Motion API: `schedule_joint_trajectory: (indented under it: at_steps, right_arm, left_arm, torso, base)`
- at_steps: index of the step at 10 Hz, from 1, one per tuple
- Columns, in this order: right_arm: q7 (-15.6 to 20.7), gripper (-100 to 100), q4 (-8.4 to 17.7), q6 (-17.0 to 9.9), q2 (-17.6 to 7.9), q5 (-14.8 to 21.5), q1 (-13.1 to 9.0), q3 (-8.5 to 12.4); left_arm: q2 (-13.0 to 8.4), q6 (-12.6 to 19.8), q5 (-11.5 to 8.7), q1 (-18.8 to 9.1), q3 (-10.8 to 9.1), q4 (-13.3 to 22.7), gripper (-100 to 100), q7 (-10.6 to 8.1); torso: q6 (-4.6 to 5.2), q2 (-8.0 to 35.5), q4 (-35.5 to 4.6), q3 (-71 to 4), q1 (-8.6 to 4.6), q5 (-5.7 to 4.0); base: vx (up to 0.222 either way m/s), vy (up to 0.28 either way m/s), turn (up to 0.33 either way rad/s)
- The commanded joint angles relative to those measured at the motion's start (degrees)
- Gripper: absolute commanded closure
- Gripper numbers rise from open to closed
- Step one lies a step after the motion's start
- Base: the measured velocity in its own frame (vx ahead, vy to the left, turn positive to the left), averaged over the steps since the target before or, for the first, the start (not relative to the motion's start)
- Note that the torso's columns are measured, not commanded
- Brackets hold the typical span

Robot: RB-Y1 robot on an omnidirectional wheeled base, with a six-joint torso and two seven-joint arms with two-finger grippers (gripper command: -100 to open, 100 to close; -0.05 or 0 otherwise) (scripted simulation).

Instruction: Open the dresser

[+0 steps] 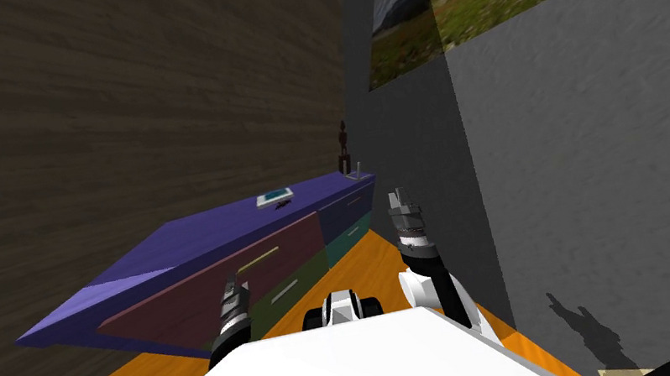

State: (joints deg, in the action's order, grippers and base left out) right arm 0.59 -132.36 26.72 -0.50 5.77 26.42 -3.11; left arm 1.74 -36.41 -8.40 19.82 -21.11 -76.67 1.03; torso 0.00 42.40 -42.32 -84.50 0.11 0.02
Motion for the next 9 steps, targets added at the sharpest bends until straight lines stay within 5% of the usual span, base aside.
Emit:
schedule_joint_trajectory:
  at_steps: [1,2,3,9]
  right_arm:
    - [0.00,0,0.00,0.00,0.00,0.00,0.00,0.00]
    - [0.00,0,0.00,0.00,-0.01,0.00,0.01,0.01]
    - [0.00,0,0.00,0.00,0.00,0.00,0.01,0.00]
    - [0.00,0,0.01,0.00,0.01,0.00,-0.02,-0.01]
  left_arm:
    - [-0.54,2.31,-0.30,-0.08,-0.51,-2.05,-100,-0.05]
    - [-0.61,1.44,-0.27,-0.29,-0.47,-1.06,-100,-0.10]
    - [0.00,0.00,0.00,0.00,0.00,0.00,100,0.00]
    - [-0.54,1.64,-0.10,0.79,0.04,-3.13,100,-0.41]
  torso:
    - [0.01,-0.15,0.03,-0.08,0.01,0.01]
    - [0.00,-0.29,0.08,-0.17,-0.01,0.01]
    - [0.00,-0.12,0.05,-0.09,-0.11,-0.01]
    - [-0.01,-0.23,0.20,-0.09,0.13,0.23]
  base:
    - [0.089,0.021,-0.014]
    - [0.043,0.013,-0.003]
    - [-0.050,-0.009,0.020]
    - [-0.115,-0.078,0.006]
